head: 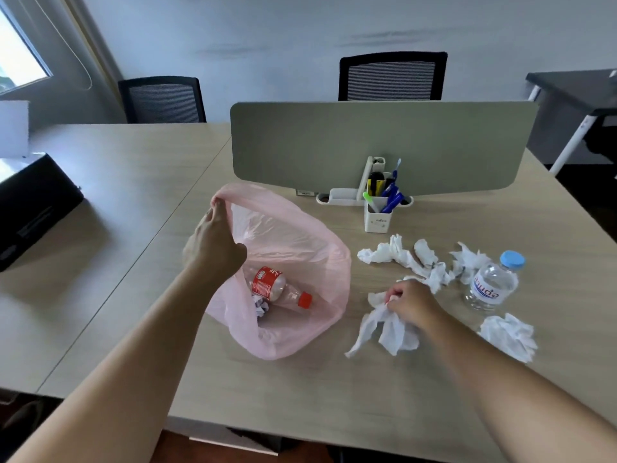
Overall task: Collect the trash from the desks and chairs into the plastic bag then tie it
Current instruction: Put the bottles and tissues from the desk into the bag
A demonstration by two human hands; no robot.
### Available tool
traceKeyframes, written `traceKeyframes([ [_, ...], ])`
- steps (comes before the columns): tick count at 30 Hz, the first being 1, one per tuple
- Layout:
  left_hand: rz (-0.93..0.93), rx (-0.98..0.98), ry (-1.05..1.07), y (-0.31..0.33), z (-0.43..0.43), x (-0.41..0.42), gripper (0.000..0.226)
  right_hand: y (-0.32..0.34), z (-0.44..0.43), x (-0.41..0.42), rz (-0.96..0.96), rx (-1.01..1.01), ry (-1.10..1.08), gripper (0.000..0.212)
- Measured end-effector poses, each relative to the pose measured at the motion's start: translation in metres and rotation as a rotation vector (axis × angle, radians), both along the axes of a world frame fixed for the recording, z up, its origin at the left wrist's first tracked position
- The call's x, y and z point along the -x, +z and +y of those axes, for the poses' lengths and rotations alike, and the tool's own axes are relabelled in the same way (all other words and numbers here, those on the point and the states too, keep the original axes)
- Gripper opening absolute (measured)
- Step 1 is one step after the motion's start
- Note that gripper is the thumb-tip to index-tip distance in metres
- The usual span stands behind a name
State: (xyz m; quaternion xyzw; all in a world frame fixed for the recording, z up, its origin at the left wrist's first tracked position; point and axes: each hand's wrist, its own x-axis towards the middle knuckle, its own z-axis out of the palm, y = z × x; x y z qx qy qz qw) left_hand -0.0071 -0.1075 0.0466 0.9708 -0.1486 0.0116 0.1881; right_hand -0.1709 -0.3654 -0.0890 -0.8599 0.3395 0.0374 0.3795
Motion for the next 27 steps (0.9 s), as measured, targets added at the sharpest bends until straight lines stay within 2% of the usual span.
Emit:
traceKeyframes([
  [3,-0.016,0.010,-0.016,-0.001,-0.005,0.011,0.088,0.033,-0.020,0.003,-0.058,-0.087,-0.082,0.013],
  [6,-0.057,0.046,-0.101,-0.001,-0.014,0.028,0.082,0.068,-0.016,-0.009,-0.052,-0.035,-0.076,0.019],
  [8,-0.033,0.081,-0.142,0.001,-0.019,0.045,0.082,0.087,0.003,-0.022,-0.097,-0.030,-0.062,0.027],
  [12,-0.017,0.066,-0.170,0.005,-0.018,0.067,0.085,0.101,0.058,-0.048,-0.269,-0.178,-0.058,0.022],
  [15,-0.013,0.071,-0.203,0.006,-0.013,0.077,0.087,0.100,0.101,-0.053,-0.315,-0.279,0.114,0.011],
  [18,-0.009,0.051,-0.215,0.009,-0.007,0.085,0.084,0.092,0.126,-0.046,-0.106,-0.454,0.429,0.058],
  [19,-0.013,0.047,-0.217,0.010,-0.004,0.088,0.084,0.089,0.129,-0.042,-0.075,-0.468,0.466,0.064],
  [21,-0.019,0.044,-0.219,0.010,0.000,0.090,0.084,0.088,0.120,-0.036,-0.077,-0.466,0.444,0.060],
  [24,-0.007,0.052,-0.213,0.006,0.004,0.092,0.088,0.090,0.087,-0.026,-0.094,-0.242,0.419,0.038],
  [27,-0.003,0.066,-0.225,0.003,0.001,0.091,0.089,0.089,0.046,-0.018,-0.129,-0.181,0.258,0.025],
])
